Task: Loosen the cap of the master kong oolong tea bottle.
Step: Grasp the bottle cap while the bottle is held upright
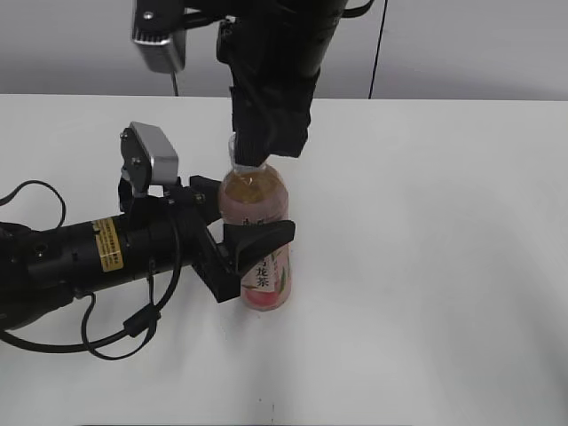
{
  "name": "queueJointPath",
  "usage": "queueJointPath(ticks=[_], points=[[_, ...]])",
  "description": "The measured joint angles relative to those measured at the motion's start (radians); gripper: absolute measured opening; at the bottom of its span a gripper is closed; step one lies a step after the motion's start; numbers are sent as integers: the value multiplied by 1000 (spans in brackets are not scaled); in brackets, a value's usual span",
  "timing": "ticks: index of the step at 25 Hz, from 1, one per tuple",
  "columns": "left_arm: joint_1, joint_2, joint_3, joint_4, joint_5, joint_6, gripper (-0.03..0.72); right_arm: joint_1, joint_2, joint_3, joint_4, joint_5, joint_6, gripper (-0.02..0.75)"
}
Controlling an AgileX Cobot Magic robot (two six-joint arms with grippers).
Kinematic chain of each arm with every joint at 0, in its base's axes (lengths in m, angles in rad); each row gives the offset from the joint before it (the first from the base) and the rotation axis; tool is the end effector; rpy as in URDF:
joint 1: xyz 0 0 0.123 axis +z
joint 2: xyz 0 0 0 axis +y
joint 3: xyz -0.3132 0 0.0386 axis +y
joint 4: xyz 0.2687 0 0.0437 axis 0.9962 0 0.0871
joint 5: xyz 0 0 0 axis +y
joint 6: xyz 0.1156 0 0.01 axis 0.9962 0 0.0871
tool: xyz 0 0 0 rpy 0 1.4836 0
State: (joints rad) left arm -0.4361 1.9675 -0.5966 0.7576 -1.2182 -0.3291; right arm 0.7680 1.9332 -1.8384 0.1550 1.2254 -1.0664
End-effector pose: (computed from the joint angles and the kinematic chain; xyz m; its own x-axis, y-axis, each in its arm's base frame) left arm 0.2766 -0.2114 0.1262 -0.1758 0.0707 -0.9819 0.8955 0.4258 -0.1297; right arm 0.3171 0.3297 0.3120 0.2546 -0.9215 -0.2933 -0.9572 -0.1970 -0.2120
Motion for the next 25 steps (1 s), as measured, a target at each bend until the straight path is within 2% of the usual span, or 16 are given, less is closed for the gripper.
queueJointPath(ticks=[15, 19, 25], points=[[5, 0, -1, 33, -2, 1, 437, 0, -5, 0, 10, 7, -662, 260], [7, 0, -2, 30, 1, -2, 435, 0, -8, 0, 20, 7, -861, 142], [7, 0, -2, 30, 3, -2, 434, 0, -8, 0, 25, 8, -1021, 125]])
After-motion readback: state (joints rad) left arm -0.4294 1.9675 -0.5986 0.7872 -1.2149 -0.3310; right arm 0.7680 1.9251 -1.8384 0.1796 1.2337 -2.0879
